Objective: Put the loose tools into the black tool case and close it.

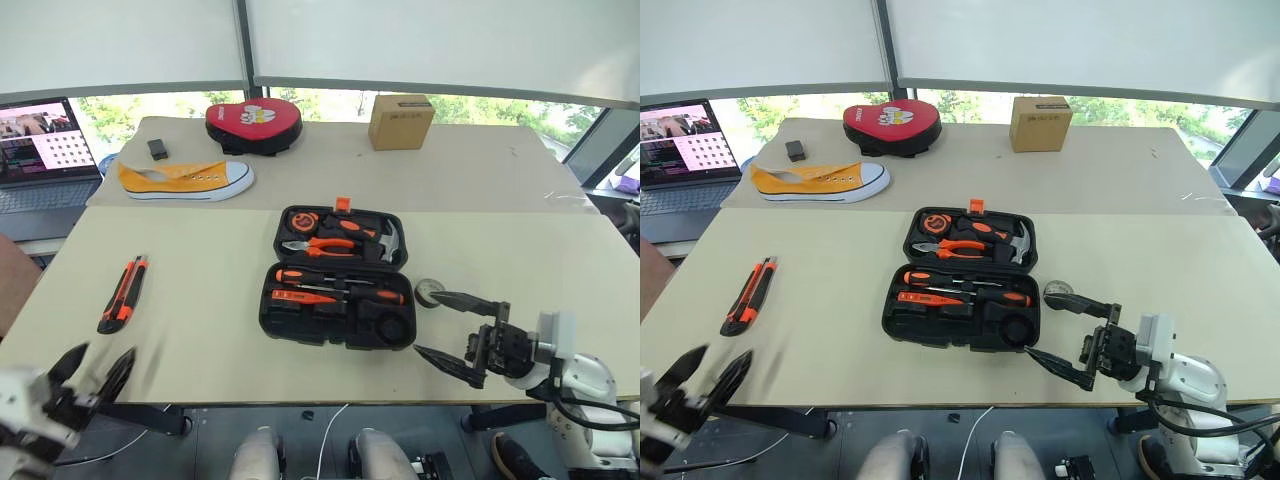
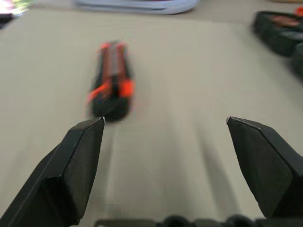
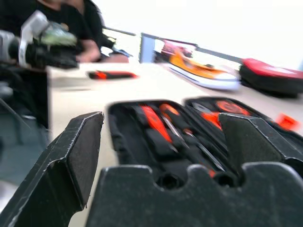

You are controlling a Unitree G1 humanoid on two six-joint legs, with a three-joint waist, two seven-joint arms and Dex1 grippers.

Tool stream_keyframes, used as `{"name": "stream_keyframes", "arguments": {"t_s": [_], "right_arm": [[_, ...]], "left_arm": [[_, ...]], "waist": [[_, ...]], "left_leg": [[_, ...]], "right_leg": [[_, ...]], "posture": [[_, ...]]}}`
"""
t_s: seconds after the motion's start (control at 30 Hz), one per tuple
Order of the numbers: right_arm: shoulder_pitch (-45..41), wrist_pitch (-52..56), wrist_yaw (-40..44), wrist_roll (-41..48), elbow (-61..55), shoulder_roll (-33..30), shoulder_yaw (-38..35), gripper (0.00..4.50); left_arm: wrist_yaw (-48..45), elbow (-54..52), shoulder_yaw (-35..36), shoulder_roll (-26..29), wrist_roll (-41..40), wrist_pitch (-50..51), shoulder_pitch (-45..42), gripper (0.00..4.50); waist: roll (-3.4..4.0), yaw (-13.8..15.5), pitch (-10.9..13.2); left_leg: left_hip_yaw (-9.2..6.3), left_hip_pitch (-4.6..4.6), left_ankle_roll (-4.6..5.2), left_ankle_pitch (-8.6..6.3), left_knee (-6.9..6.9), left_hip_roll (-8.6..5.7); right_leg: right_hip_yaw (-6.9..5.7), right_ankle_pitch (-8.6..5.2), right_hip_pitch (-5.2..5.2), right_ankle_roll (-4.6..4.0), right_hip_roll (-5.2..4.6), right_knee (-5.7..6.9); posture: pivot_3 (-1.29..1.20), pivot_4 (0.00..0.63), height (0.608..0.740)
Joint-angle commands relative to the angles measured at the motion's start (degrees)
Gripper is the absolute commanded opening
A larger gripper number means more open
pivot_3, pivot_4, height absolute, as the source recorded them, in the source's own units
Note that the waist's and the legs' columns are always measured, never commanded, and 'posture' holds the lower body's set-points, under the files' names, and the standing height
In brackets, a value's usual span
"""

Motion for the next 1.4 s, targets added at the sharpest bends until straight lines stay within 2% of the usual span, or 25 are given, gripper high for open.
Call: {"name": "stream_keyframes", "arguments": {"t_s": [0.03, 0.13, 0.23, 0.37, 0.5, 0.63, 0.8, 0.9, 0.93, 1.07, 1.1, 1.2, 1.27, 1.37, 1.4], "right_arm": [[-1.4, -1.4, 0.1, 1.1, -3.4, 1.2, 0.6, 4.5], [-1.2, -1.0, -0.4, 0.1, -3.6, 1.9, 1.5, 4.5], [-1.6, 0.2, -2.0, 0.0, -4.1, 2.4, 2.2, 4.5], [-2.1, 0.1, -2.6, -0.5, -3.9, 2.4, 3.1, 4.5], [-2.3, -0.4, -2.5, -1.2, -2.8, 2.4, 3.8, 4.5], [-2.0, -1.3, -2.9, -1.8, -2.4, 2.7, 3.8, 4.5], [-0.6, -2.1, -2.4, -2.4, -2.4, 2.7, 3.7, 4.5], [-0.6, -2.1, -2.7, -2.3, -2.0, 2.3, 2.8, 4.5], [-0.6, -2.2, -2.7, -2.3, -1.9, 2.3, 2.7, 4.5], [-0.4, -2.4, -2.6, -2.5, -1.7, 2.2, 2.5, 4.5], [-0.4, -2.5, -2.7, -2.6, -1.7, 2.1, 2.3, 4.5], [-0.2, -2.6, -3.3, -2.5, -1.7, 1.5, 0.7, 4.5], [0.5, -3.0, -2.6, -2.7, -1.2, -0.2, -1.3, 4.5], [1.4, -3.7, -1.3, -3.0, -0.3, -2.1, -3.0, 4.5], [1.9, -3.6, -1.5, -2.7, 0.0, -3.0, -4.6, 4.5]], "left_arm": [[1.1, 1.9, 4.6, -0.1, -3.4, -1.4, 2.8, 4.42], [3.7, 1.9, 4.9, 1.9, -4.6, -0.5, 0.4, 4.42], [8.3, 1.5, 2.8, 7.0, -3.9, 3.5, -5.6, 4.42], [15.9, 1.5, -1.5, 15.4, -4.6, 16.5, -14.2, 4.42], [20.3, 4.8, -8.5, 23.4, -3.0, 30.4, -22.7, 4.42], [22.2, 9.4, -14.0, 24.8, -2.0, 36.1, -30.5, 4.42], [23.9, 15.3, -19.0, 26.1, 2.4, 40.8, -35.1, 4.42], [23.4, 15.6, -19.5, 25.5, 2.8, 41.1, -36.4, 3.73], [23.2, 15.6, -19.7, 25.5, 3.0, 41.3, -36.6, 3.32], [19.2, 16.3, -20.4, 25.7, 4.5, 35.7, -36.9, 1.89], [16.6, 16.1, -20.1, 25.6, 4.5, 31.8, -37.1, 1.75], [5.1, 14.2, -19.3, 25.6, 2.5, 19.8, -38.1, 1.75], [-7.8, 10.0, -25.6, 27.4, 1.8, 13.5, -39.3, 1.75], [-19.8, 6.6, -33.0, 28.5, 1.0, 9.8, -42.0, 1.75], [-24.0, 5.4, -37.8, 28.2, 0.9, 10.3, -45.8, 1.75]], "waist": [[0.0, 0.2, 0.0], [-0.07, 0.2, 0.0], [-0.12, 0.8, 0.0], [-0.19, 0.6, -0.1], [-0.18, 0.1, 0.0], [-0.14, -0.6, 0.0], [-0.14, -0.8, 0.0], [-0.02, -0.8, 0.0], [-0.02, -0.8, 0.0], [-0.01, -0.7, 0.0], [-0.01, -0.5, 0.0], [-0.13, -0.2, 0.0], [-0.16, 0.1, 0.1], [-0.12, 0.7, 0.1], [-0.09, 0.7, 0.1]], "left_leg": [[0.01, 0.0, -0.05, -0.03, 0.0, -0.01], [0.03, 0.01, -0.06, -0.03, 0.0, -0.01], [-0.01, 0.01, -0.06, -0.03, 0.0, -0.03], [-0.04, 0.03, -0.32, -0.14, 0.0, -0.04], [-0.03, 0.06, 0.04, 0.08, 0.0, -0.04], [-0.01, 0.07, -0.02, 0.05, -0.12, -0.05], [-0.04, 0.06, -0.09, 0.02, -0.17, -0.03], [-0.01, 0.13, -0.1, 0.02, -0.17, -0.04], [0.01, 0.16, -0.1, 0.02, -0.17, -0.03], [0.02, 0.17, -0.14, 0.0, -0.19, -0.02], [0.01, 0.16, -0.23, -0.06, -0.19, -0.02], [0.0, 0.09, -0.51, -0.22, -0.18, -0.01], [0.0, -0.05, -0.55, -0.22, -0.17, -0.02], [0.08, -0.22, -0.56, -0.22, -0.17, -0.18], [0.18, -0.21, -0.55, -0.23, -0.17, -0.2]], "right_leg": [[0.01, -0.12, 0.0, -0.21, -0.01, 0.0], [0.03, -0.14, -0.02, -0.22, 0.0, -0.01], [-0.05, -0.14, -0.02, -0.22, 0.01, -0.01], [-0.09, 0.0, 0.05, -0.03, 0.02, 0.07], [-0.09, 0.09, 0.04, 0.14, 0.05, 0.09], [-0.08, 0.09, -0.04, 0.14, 0.1, 0.11], [-0.09, 0.07, -0.09, 0.11, 0.13, 0.12], [-0.05, 0.07, -0.06, 0.1, 0.1, 0.15], [-0.03, 0.07, -0.06, 0.1, 0.09, 0.16], [-0.02, 0.07, -0.05, 0.09, 0.01, 0.15], [-0.02, 0.07, -0.05, 0.09, -0.01, 0.14], [-0.04, 0.07, -0.08, 0.08, -0.06, 0.13], [-0.08, 0.09, -0.19, 0.05, -0.12, 0.12], [-0.2, 0.09, -0.3, 0.05, -0.42, 0.07], [-0.19, 0.09, -0.28, 0.05, -0.48, 0.05]], "posture": [[0.0, 0.15, 0.74], [0.0, 0.15, 0.74], [0.0, 0.15, 0.74], [0.0, 0.15, 0.74], [0.0, 0.15, 0.74], [0.0, 0.15, 0.74], [0.0, 0.15, 0.74], [0.0, 0.15, 0.74], [0.0, 0.15, 0.74], [0.0, 0.15, 0.74], [0.0, 0.15, 0.74], [0.0, 0.15, 0.74], [0.0, 0.15, 0.74], [0.0, 0.15, 0.74], [0.0, 0.15, 0.74]]}}
